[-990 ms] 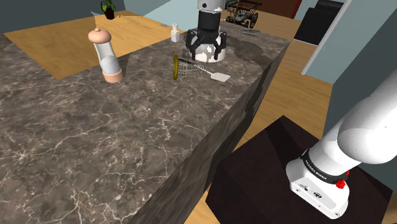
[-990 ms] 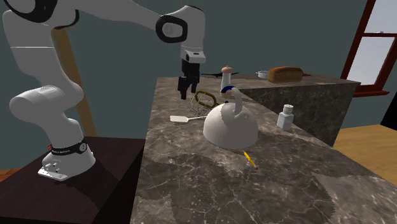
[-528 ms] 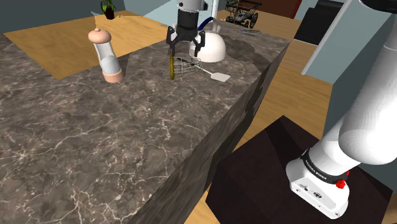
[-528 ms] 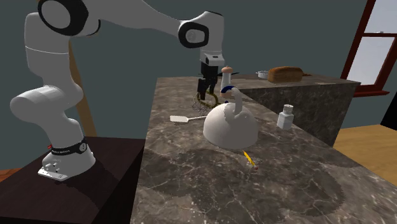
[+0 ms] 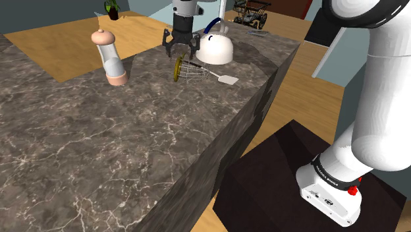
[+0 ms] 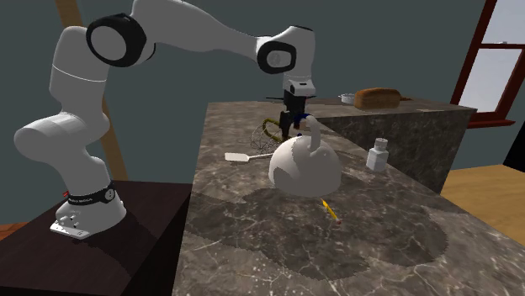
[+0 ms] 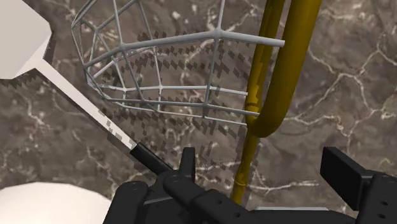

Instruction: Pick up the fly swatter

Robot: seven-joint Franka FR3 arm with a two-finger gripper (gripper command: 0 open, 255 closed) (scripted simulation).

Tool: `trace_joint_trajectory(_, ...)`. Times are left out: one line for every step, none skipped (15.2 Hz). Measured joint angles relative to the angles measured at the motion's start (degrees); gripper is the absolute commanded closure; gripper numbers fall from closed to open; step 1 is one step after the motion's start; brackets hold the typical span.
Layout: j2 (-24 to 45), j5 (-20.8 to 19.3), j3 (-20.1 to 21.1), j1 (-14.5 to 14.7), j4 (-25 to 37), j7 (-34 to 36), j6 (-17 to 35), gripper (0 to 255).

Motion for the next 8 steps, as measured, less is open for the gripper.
trace_joint_trajectory(-0.1,0.0,0.0,0.0,-0.9,0.0,0.9,0)
trace_joint_trajectory(-0.1,0.1,0.0,0.0,-1.6,-0.1,1.5,0)
trace_joint_trajectory(0.1,0.1,0.0,0.0,-2.1,-0.2,2.3,0)
trace_joint_trajectory(0.4,0.0,0.0,0.0,-2.4,-0.2,2.8,0)
trace_joint_trajectory(0.4,0.0,0.0,0.0,-2.6,-0.2,3.0,255)
trace_joint_trajectory(0.4,0.0,0.0,0.0,-2.7,-0.3,3.1,255)
trace_joint_trajectory(0.4,0.0,0.0,0.0,-2.8,-0.3,3.2,255)
trace_joint_trajectory(0.4,0.0,0.0,0.0,-2.8,-0.3,3.2,255)
